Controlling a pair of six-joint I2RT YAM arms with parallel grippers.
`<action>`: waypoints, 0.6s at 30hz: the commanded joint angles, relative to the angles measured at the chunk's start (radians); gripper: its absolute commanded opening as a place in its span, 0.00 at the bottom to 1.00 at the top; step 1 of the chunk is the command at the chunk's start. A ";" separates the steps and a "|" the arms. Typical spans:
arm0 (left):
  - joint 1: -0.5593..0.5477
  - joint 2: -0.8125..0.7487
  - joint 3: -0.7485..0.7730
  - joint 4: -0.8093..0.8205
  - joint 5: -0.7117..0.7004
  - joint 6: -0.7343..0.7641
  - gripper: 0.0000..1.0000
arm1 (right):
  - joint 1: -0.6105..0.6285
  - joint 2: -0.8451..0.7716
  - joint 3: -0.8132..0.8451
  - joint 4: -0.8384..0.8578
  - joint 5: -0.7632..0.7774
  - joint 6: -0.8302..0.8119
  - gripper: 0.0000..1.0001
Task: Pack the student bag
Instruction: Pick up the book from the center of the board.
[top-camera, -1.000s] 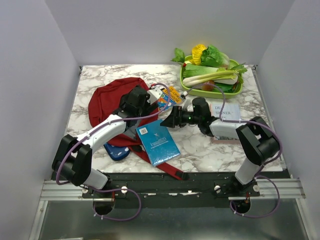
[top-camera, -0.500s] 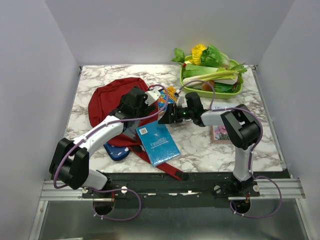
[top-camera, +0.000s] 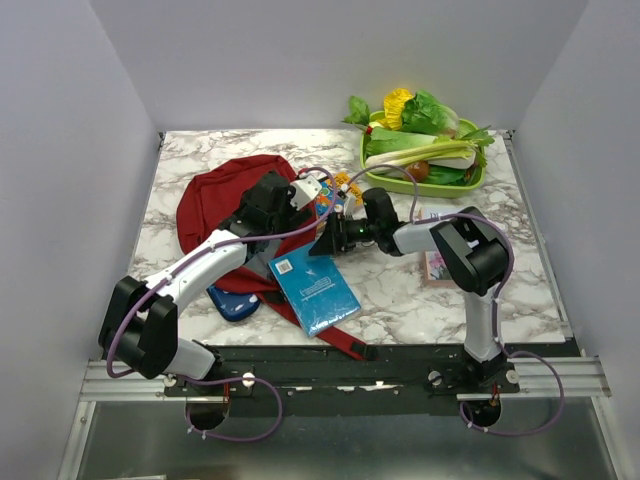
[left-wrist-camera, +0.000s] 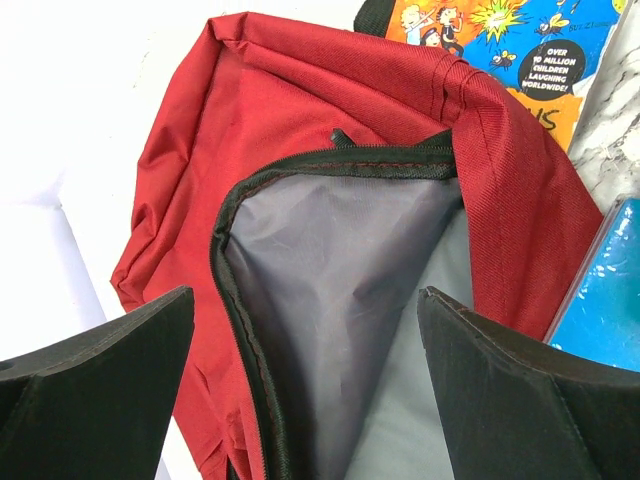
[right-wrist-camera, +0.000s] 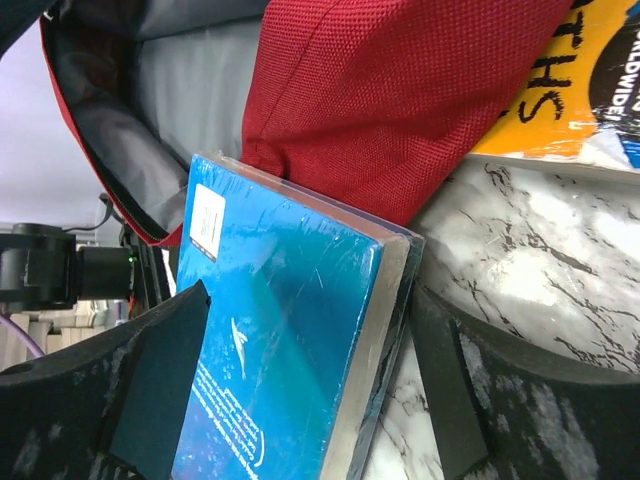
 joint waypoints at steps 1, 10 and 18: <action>0.008 -0.010 0.031 -0.011 0.026 -0.013 0.99 | 0.027 0.046 -0.037 0.005 -0.070 0.043 0.85; 0.008 -0.003 0.048 -0.017 0.031 -0.018 0.99 | 0.027 0.059 -0.100 0.069 -0.105 0.094 0.61; 0.009 0.000 0.071 -0.029 0.028 -0.023 0.99 | 0.027 0.095 -0.095 0.149 -0.138 0.164 0.39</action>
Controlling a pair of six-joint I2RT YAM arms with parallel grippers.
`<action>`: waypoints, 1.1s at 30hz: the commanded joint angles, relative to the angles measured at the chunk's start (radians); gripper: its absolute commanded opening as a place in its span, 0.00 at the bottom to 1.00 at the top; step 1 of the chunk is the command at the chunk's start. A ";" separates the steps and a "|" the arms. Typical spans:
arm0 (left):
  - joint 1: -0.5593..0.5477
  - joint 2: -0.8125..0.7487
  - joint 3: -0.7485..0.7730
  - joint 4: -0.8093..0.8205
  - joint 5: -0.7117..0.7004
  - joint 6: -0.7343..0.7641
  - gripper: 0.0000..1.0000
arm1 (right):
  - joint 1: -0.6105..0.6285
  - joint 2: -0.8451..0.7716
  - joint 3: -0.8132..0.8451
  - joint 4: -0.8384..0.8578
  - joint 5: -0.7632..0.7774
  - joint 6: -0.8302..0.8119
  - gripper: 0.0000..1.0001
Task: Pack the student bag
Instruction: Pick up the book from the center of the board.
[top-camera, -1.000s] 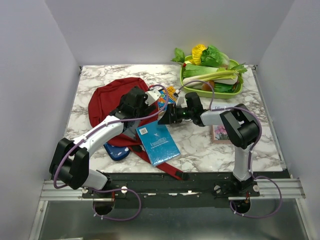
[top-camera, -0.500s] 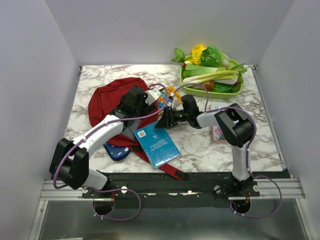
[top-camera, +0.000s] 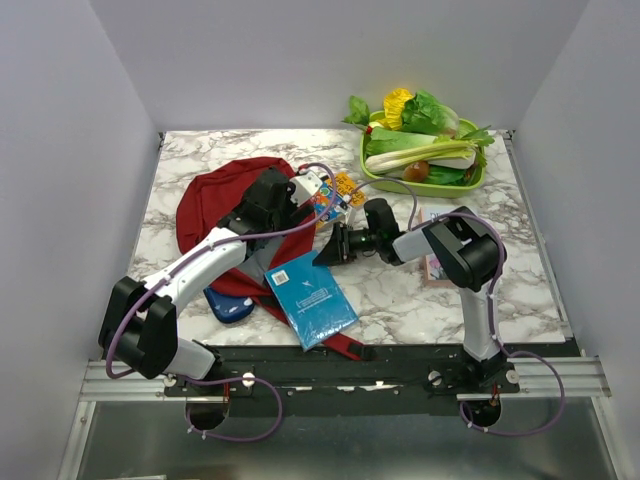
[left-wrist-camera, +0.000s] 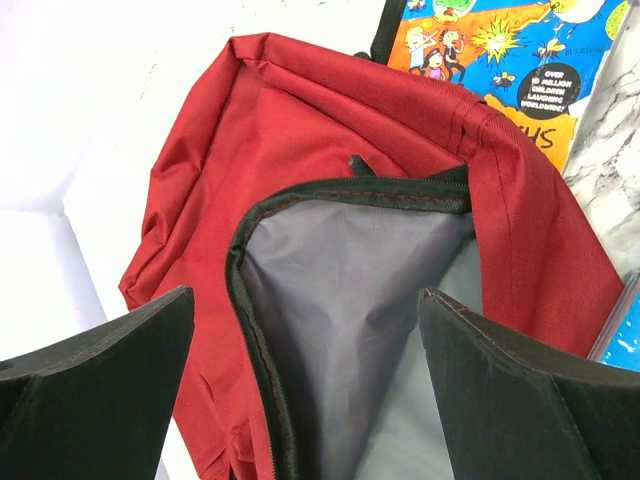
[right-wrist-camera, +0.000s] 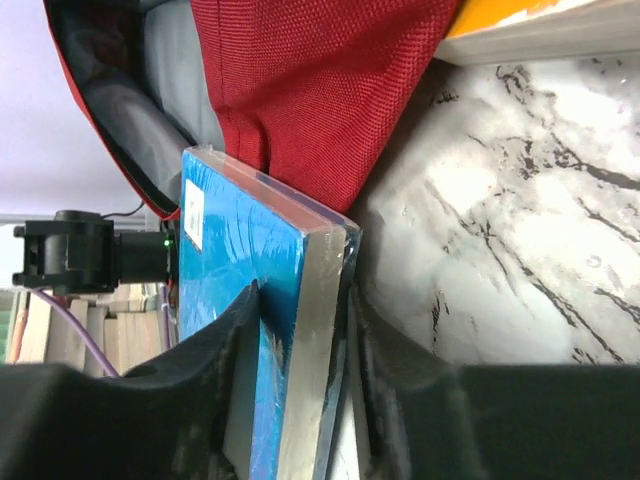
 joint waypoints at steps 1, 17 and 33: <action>0.008 -0.002 0.046 -0.024 0.015 -0.014 0.99 | 0.023 0.045 -0.016 0.013 -0.073 0.043 0.33; 0.219 0.059 0.143 -0.211 0.023 -0.028 0.99 | 0.000 -0.024 -0.062 0.148 -0.113 0.192 0.01; 0.299 0.150 0.077 -0.208 -0.046 -0.040 0.98 | -0.067 -0.094 0.075 0.199 -0.112 0.338 0.01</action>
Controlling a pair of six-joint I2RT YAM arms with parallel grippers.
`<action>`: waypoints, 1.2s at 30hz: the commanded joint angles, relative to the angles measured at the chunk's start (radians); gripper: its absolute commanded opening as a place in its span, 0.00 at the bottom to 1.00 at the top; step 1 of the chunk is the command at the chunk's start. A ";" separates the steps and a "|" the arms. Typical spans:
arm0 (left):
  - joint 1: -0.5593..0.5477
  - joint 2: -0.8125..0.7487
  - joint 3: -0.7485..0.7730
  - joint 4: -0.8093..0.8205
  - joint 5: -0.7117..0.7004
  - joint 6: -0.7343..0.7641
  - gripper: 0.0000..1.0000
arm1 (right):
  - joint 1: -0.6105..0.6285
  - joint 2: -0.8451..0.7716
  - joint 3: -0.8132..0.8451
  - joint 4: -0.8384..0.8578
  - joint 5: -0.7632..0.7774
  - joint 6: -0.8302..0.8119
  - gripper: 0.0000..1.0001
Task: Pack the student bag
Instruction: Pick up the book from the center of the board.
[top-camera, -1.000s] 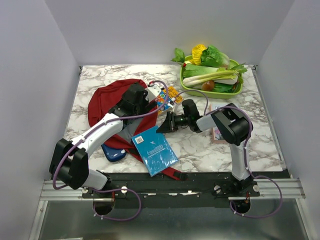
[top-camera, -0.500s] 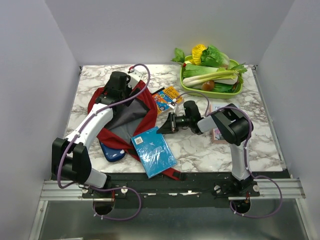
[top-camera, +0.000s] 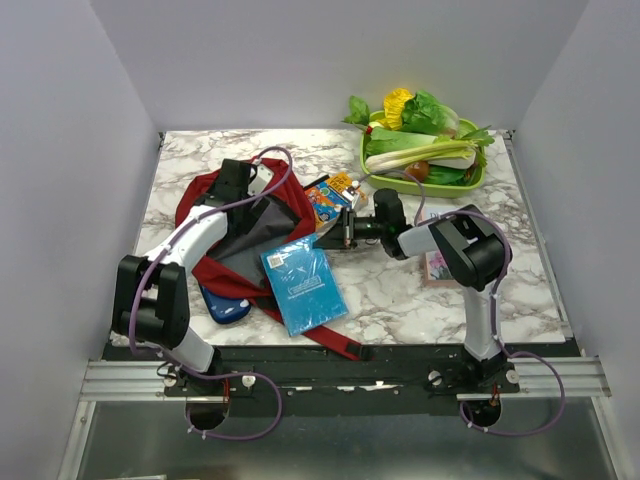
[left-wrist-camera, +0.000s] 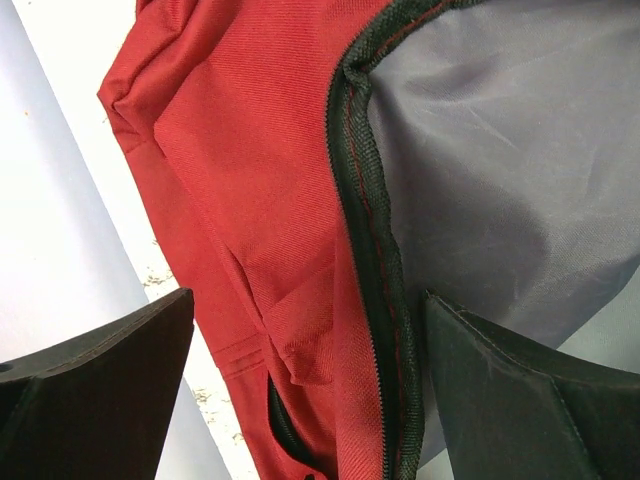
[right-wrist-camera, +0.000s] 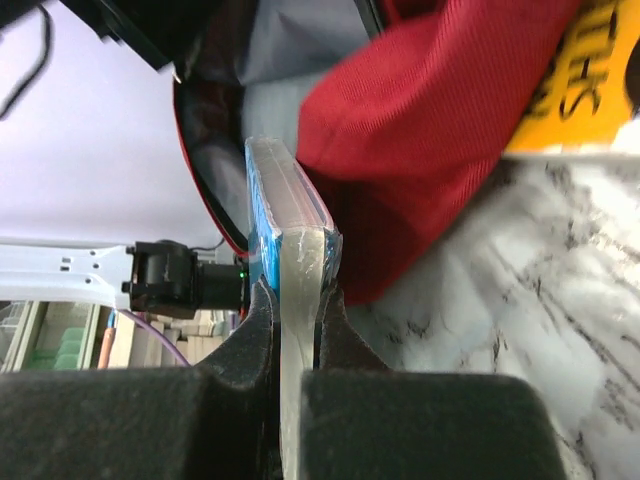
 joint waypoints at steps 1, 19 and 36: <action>0.009 0.007 -0.021 0.013 -0.012 0.002 0.99 | -0.024 -0.082 0.090 0.006 -0.042 0.080 0.01; 0.014 0.084 0.065 -0.030 0.089 0.009 0.21 | -0.033 -0.080 0.161 -0.113 -0.010 0.126 0.01; -0.048 -0.298 0.113 -0.277 0.422 -0.074 0.00 | -0.020 -0.077 0.210 -0.290 0.069 0.195 0.01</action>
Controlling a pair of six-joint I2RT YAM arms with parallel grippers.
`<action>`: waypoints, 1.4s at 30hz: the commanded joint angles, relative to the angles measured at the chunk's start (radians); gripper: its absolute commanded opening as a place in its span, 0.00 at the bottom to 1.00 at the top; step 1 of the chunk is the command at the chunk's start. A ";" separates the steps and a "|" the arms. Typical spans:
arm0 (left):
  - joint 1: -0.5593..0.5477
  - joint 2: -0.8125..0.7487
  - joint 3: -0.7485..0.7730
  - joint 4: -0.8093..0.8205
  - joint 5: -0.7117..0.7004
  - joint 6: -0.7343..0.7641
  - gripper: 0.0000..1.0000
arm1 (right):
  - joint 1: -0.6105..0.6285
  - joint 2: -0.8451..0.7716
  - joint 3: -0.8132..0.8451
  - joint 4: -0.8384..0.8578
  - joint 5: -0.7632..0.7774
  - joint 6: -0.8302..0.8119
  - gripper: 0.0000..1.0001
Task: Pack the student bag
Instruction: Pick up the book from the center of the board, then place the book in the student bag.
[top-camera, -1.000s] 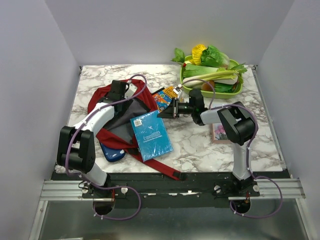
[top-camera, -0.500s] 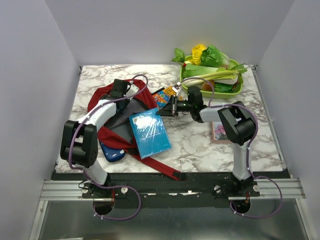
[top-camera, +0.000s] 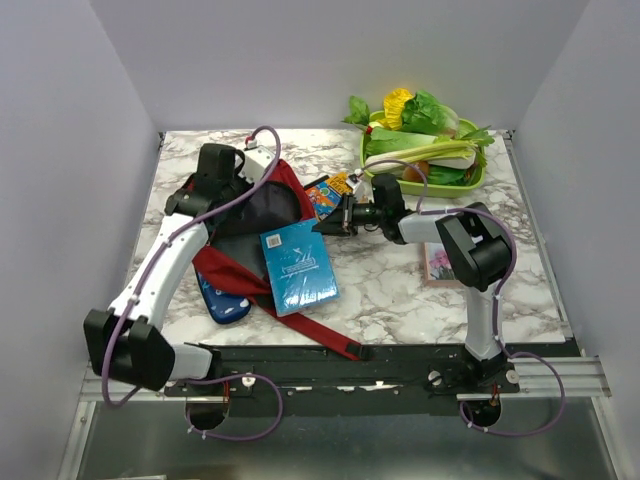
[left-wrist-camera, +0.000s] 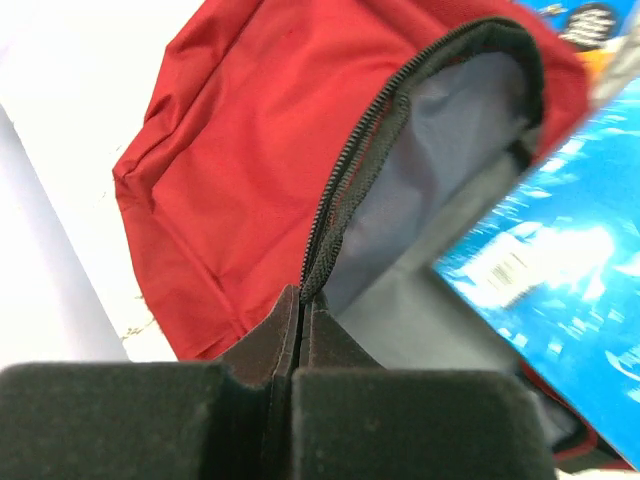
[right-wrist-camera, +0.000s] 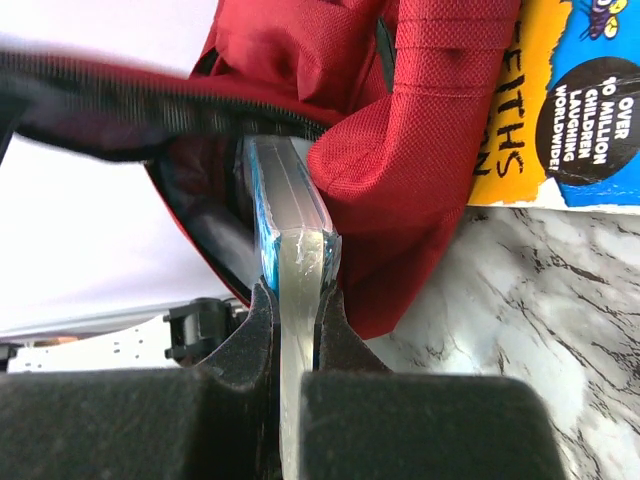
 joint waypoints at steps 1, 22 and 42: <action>-0.061 -0.136 -0.040 -0.081 0.177 -0.030 0.00 | 0.008 -0.068 0.058 -0.073 0.019 0.124 0.01; -0.236 -0.206 -0.085 -0.094 0.150 -0.076 0.00 | 0.059 -0.138 0.093 -0.061 0.647 0.437 0.01; -0.238 -0.187 -0.085 -0.037 0.095 -0.096 0.00 | 0.223 -0.109 0.260 -0.198 0.895 0.475 0.01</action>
